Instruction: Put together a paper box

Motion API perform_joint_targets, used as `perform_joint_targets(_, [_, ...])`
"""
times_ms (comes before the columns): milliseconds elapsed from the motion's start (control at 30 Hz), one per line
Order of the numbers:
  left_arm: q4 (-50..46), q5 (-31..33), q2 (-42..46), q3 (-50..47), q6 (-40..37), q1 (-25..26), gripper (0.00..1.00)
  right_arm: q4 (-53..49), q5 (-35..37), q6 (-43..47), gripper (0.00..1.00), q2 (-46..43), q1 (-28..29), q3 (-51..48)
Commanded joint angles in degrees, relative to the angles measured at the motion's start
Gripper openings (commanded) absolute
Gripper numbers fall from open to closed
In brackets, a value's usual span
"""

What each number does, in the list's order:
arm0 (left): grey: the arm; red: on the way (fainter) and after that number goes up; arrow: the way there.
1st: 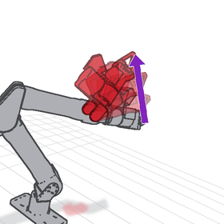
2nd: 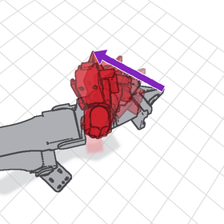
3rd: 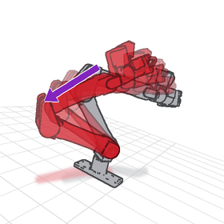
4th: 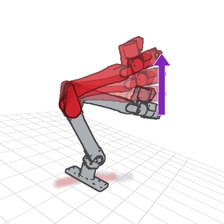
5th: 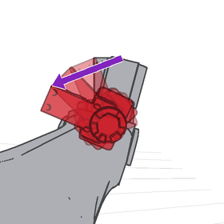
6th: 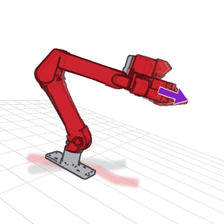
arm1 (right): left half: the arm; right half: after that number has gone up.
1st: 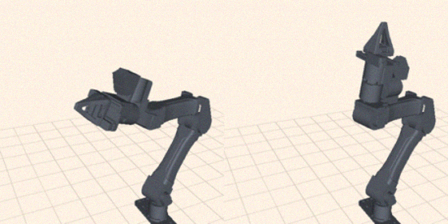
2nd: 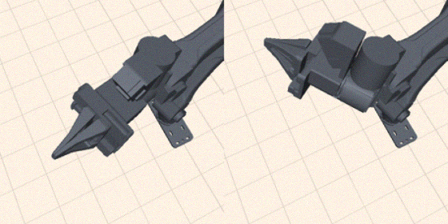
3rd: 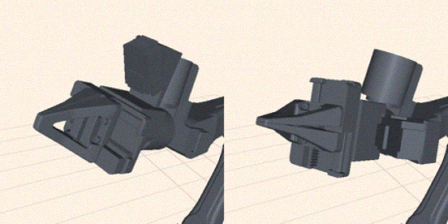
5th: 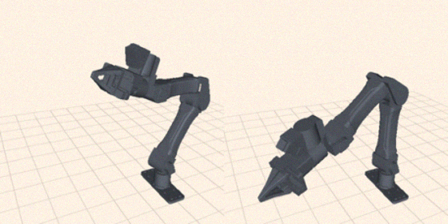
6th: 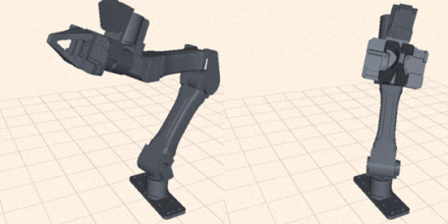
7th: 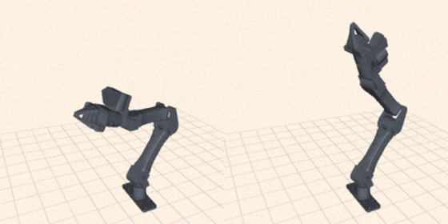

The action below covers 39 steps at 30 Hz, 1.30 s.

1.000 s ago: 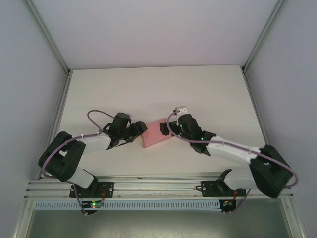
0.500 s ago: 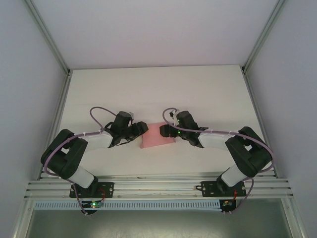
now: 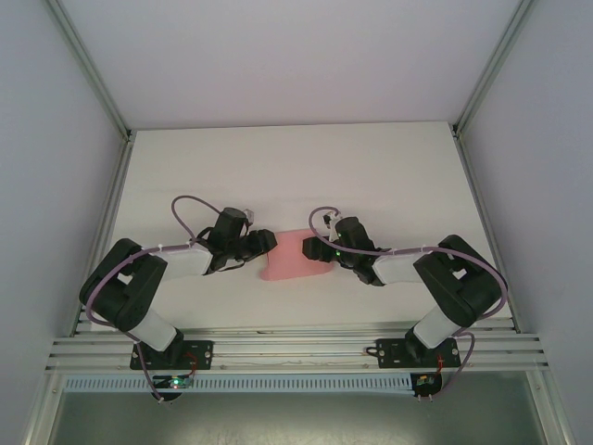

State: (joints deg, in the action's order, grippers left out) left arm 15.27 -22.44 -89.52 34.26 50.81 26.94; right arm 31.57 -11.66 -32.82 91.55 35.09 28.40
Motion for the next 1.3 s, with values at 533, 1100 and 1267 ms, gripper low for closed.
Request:
perform_joint_targets(533, [-1.1, -1.5, 5.2, -3.0, -2.9, 0.6, 0.46, -6.0, 1.1, -2.0, 0.58, -0.9, 0.5, 0.6])
perform_joint_targets(1100, [13.6, -6.3, 1.7, -11.5, 1.1, -2.5, 0.0, -16.7, 2.8, -1.4, 0.89, -14.4, -1.2, 0.2])
perform_joint_targets(1267, [15.3, -6.2, 2.2, -13.3, 0.8, -3.6, 0.0, -22.6, -2.0, -3.9, 0.98, -15.4, -3.5, 0.8])
